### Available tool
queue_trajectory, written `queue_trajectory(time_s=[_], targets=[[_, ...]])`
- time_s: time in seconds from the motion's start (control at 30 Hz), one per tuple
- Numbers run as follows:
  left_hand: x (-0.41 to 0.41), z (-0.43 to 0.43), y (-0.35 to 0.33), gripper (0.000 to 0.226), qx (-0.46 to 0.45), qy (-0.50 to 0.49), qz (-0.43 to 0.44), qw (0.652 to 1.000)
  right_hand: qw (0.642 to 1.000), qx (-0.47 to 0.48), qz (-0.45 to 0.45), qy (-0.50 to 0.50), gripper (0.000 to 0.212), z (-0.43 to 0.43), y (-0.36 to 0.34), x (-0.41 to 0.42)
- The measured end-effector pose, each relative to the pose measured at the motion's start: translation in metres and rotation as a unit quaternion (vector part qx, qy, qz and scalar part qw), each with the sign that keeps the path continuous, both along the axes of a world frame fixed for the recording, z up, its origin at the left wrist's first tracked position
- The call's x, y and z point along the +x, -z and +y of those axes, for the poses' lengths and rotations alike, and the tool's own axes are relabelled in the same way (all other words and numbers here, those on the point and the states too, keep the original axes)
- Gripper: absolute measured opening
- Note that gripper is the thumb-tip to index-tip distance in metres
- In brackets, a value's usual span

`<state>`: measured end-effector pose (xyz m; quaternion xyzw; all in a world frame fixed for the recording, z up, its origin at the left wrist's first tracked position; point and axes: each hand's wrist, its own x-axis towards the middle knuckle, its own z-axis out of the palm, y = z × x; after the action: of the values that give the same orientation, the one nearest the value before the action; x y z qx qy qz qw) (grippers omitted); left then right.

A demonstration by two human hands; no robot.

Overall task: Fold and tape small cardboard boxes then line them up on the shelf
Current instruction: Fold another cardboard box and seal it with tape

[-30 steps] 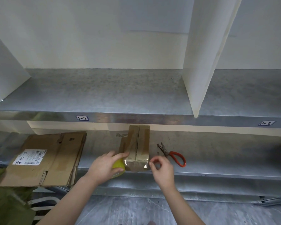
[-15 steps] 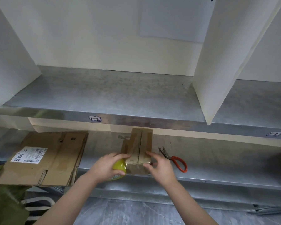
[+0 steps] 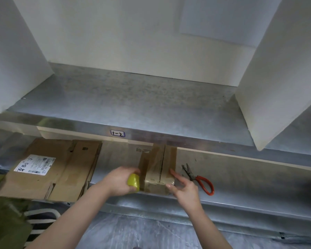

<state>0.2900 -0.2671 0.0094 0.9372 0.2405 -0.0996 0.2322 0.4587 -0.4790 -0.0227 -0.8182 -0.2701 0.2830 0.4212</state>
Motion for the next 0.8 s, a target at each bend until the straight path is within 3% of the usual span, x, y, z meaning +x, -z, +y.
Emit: queue_trajectory(time_s=[0.13, 0.27, 0.43, 0.57, 0.8], targets=[[0.000, 0.004, 0.007, 0.065, 0.054, 0.004, 0.053, 0.997, 1.000, -0.003, -0.011, -0.014, 0.050, 0.001, 0.000, -0.001], [-0.001, 0.002, 0.008, 0.062, 0.090, 0.001, 0.016, 0.996, 0.999, -0.014, -0.041, -0.030, 0.051, 0.001, -0.004, 0.000], [-0.009, 0.005, 0.002, 0.055, -0.010, -0.004, -0.052, 0.999, 0.994, -0.028, -0.097, -0.044, 0.052, 0.001, -0.009, -0.001], [-0.009, -0.002, -0.002, 0.044, -0.007, -0.001, -0.055, 0.998, 0.981, -0.029, -0.174, -0.079, 0.048, -0.002, -0.009, -0.011], [-0.003, -0.014, -0.008, 0.040, 0.005, -0.002, -0.047, 0.999, 0.971, -0.016, -0.210, -0.111, 0.055, -0.030, -0.003, 0.003]])
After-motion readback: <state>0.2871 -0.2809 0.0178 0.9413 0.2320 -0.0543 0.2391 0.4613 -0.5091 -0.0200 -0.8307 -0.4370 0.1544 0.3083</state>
